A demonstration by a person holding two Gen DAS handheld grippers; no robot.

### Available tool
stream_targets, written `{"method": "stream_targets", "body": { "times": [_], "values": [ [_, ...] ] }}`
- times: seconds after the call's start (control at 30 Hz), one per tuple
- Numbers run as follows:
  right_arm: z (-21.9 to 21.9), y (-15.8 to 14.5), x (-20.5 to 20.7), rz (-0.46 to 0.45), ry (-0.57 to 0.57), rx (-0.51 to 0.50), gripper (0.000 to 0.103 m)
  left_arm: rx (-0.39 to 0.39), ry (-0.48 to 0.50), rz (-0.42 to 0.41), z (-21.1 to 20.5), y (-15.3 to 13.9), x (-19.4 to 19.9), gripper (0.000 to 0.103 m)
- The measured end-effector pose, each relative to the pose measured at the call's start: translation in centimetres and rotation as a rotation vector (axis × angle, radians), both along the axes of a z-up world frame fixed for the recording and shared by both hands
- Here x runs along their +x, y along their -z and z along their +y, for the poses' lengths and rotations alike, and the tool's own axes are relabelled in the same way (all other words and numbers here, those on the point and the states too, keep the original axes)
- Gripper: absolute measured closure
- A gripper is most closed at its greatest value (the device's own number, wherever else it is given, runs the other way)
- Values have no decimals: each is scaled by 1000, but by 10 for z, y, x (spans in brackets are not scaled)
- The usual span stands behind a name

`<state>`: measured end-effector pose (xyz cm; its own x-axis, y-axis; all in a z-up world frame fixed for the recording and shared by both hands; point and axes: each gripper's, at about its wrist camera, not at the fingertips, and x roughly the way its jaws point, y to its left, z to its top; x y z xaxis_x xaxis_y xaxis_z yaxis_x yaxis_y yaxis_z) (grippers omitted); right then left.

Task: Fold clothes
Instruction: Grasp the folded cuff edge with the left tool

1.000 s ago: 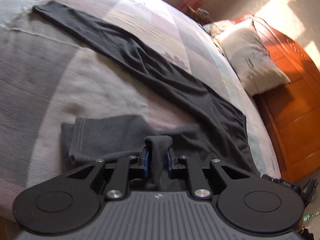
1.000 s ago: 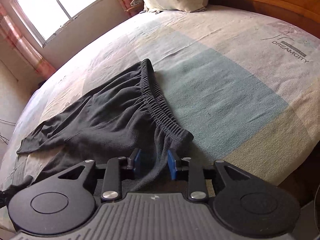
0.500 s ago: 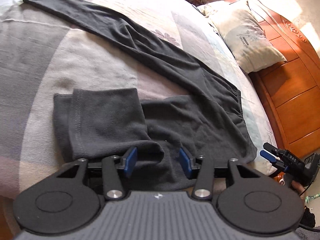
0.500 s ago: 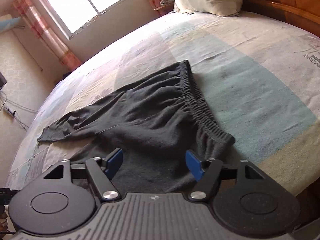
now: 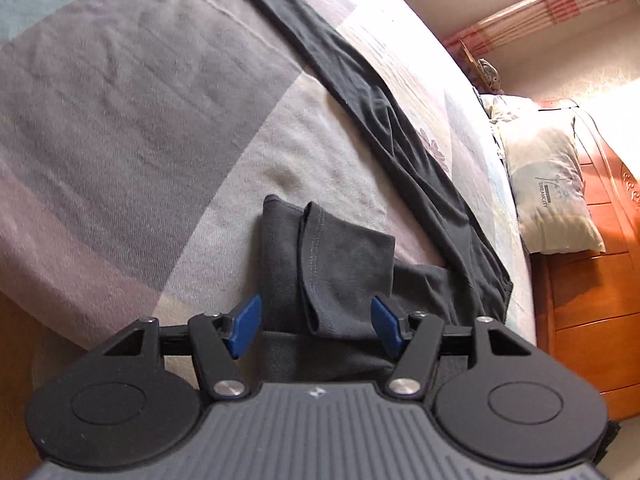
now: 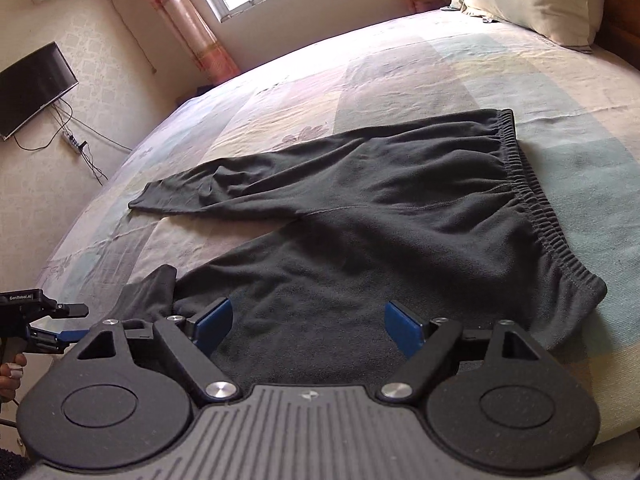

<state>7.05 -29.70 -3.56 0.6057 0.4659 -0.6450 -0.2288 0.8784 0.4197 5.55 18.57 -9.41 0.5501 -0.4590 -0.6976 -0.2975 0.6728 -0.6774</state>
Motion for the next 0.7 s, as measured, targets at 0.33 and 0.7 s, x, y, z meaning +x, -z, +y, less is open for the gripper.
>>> {"method": "stream_targets", "body": {
  "times": [0.33, 0.7],
  "values": [
    [-7, 8, 1, 46, 68, 21, 16, -149, 13, -2, -4, 22, 26, 41],
    [-5, 13, 2, 74, 85, -10, 16, -193, 96, 25, -15, 29, 37, 35]
  ]
}}
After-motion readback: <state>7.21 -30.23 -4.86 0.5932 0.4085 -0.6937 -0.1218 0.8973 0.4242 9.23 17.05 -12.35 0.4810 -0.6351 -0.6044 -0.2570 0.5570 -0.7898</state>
